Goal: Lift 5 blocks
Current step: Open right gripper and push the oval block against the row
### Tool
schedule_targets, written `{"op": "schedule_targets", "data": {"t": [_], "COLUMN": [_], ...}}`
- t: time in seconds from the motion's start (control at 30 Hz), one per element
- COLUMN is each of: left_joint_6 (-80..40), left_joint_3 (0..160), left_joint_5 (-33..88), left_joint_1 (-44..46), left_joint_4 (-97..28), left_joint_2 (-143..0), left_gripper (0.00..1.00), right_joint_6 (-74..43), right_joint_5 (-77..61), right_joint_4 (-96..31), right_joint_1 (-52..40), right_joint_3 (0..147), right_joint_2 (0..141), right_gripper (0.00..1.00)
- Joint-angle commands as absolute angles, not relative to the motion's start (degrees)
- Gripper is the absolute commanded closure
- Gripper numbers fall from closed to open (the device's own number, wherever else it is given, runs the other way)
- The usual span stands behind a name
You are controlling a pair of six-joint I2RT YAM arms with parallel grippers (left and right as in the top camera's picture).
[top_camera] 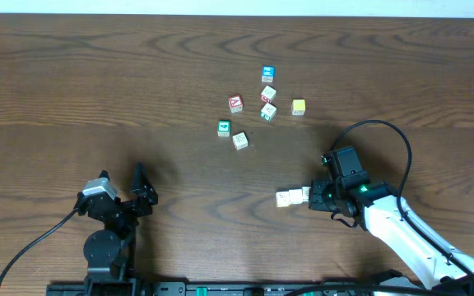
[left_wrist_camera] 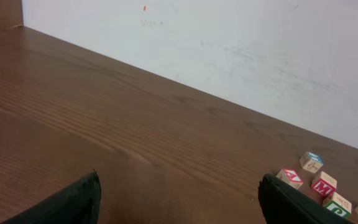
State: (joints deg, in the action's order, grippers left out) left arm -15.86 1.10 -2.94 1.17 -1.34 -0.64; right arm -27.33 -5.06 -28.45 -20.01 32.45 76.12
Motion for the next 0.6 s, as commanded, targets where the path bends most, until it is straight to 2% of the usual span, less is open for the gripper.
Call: {"op": "schedule_targets", "data": {"t": [0.0, 0.57], "left_joint_6": [-15.53, -15.53], "left_joint_3": [0.23, 0.23], "left_joint_5": [-3.86, -3.86], "left_joint_1": [0.99, 0.99], "left_joint_4": [-3.97, -3.97], "left_joint_2": [-0.62, -0.62], "left_gripper": [0.19, 0.19], "right_joint_6": [-26.06, -26.09], "right_joint_5": [-5.61, -4.32], "right_joint_4": [-28.56, -29.12], "right_joint_1": [-20.47, -20.45], "right_joint_3": [32.56, 32.56], "right_joint_2": [76.4, 76.42], "right_gripper": [0.98, 0.98]}}
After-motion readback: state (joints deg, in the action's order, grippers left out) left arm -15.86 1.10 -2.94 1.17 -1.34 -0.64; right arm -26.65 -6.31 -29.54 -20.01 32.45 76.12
